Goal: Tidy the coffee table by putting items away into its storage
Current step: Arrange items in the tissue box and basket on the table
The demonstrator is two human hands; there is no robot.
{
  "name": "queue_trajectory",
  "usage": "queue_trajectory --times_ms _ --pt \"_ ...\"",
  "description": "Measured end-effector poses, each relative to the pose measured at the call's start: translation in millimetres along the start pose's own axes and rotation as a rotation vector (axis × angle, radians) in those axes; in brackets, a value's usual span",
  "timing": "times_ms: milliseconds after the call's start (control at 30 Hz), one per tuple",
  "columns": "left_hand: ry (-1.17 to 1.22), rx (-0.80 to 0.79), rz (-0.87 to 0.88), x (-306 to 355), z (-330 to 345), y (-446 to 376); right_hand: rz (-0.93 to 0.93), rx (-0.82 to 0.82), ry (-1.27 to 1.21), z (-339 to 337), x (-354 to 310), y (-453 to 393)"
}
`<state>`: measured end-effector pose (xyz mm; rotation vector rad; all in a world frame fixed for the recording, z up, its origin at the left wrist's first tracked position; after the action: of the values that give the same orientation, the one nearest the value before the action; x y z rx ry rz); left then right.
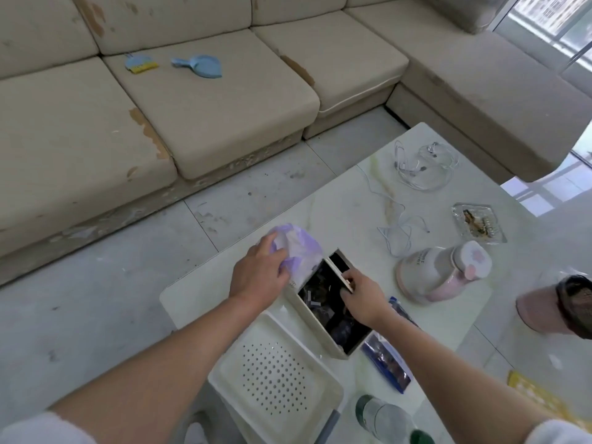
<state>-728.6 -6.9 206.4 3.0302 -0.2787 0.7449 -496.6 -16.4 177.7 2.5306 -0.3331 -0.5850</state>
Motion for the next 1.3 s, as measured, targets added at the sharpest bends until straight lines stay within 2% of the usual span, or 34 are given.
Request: queue_trajectory --times_ms 100,233,367,600,767,867,900,1000,1100,1133,1200,1233,1300 --pt "-0.02 -0.084 0.091 18.7 9.8 1.5 0.014 0.061 -0.015 -43.2 15.0 -14.7" --pt "-0.058 -0.179 0.193 64.9 42.5 9.9 0.058 0.011 -0.06 -61.0 30.9 -30.6" --pt "-0.106 -0.314 0.175 88.6 90.6 14.7 0.039 -0.02 -0.069 -59.7 35.0 -38.0" --pt "-0.058 -0.537 0.186 104.3 127.9 20.3 0.027 -0.098 -0.065 -59.0 41.5 -44.0" --pt "-0.155 -0.527 0.077 95.5 138.2 9.5 -0.005 -0.098 -0.041 -55.9 41.4 -44.3" --pt "0.017 -0.563 0.032 93.8 140.5 13.1 -0.028 -0.108 -0.054 -52.0 40.3 -41.5" --pt "0.071 -0.522 0.037 93.0 135.0 13.2 -0.035 -0.11 -0.055 -51.7 39.4 -40.1" --pt "0.229 -0.175 -0.032 73.7 90.2 7.4 -0.014 -0.151 -0.099 -44.0 35.0 -31.5" --pt "0.41 0.137 -0.362 21.9 51.9 4.9 -0.008 -0.162 -0.099 -23.4 25.1 -16.2" --pt "0.509 0.15 -0.445 9.5 51.2 3.2 -0.026 -0.178 -0.077 -11.9 21.0 -10.8" --pt "0.671 -0.029 -0.453 9.0 64.4 -2.9 -0.068 -0.234 -0.069 13.9 12.9 -0.1" --pt "0.662 -0.134 -0.403 14.7 71.4 -2.9 -0.085 -0.239 -0.058 23.6 11.1 3.4" --pt "0.501 -0.228 -0.323 18.9 82.7 2.1 -0.115 -0.241 -0.003 36.2 11.8 7.4"
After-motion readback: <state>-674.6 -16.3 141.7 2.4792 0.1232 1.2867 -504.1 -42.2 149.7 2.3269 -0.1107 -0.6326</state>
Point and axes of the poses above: each hand's wrist, its own y-axis away from the middle knuckle, its own z-axis out of the palm, x = y × z, the point moved 8 cm from there along -y, towards the middle knuckle, and after that the axes turned 7 degrees about z, right-handed, at the moved point
